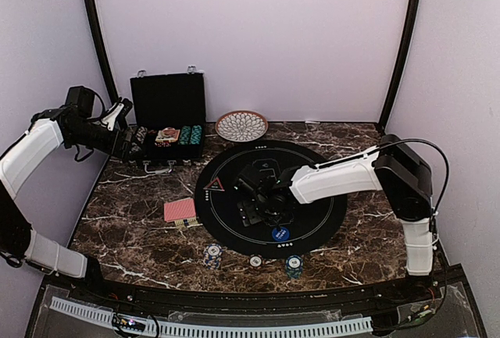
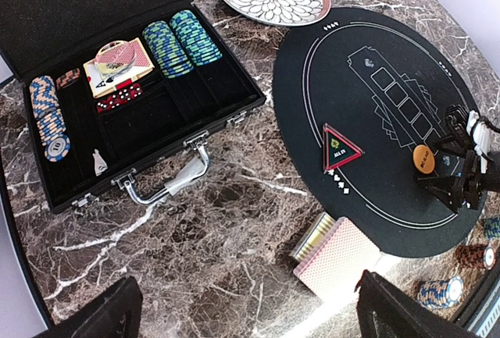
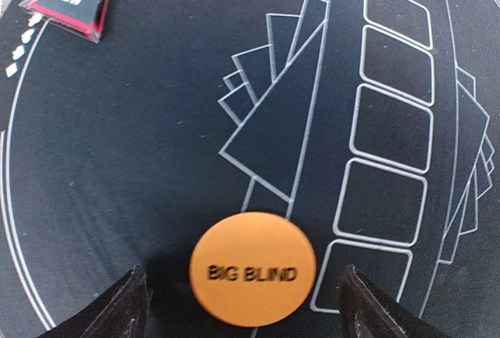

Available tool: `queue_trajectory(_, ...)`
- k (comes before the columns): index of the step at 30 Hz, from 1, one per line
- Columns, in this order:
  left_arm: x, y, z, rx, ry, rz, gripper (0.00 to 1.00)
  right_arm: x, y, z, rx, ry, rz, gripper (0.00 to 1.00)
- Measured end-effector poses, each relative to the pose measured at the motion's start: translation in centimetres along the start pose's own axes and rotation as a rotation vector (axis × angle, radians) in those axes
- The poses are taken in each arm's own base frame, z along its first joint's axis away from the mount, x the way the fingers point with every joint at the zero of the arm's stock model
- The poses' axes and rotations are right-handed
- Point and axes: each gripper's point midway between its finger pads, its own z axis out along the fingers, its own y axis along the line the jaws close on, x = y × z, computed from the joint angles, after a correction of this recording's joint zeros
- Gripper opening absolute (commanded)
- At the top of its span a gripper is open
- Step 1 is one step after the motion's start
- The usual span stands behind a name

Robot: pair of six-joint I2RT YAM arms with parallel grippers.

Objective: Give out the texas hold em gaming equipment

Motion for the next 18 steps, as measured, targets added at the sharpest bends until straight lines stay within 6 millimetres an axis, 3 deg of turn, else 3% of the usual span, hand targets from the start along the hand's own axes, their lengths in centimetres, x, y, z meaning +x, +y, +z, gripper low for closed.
queue_trajectory(18,-0.15,-0.15,-0.05,0.008,-0.005,0.001,0.99,-0.04,-0.42,0.62,-0.002,-0.011,0.074,0.63)
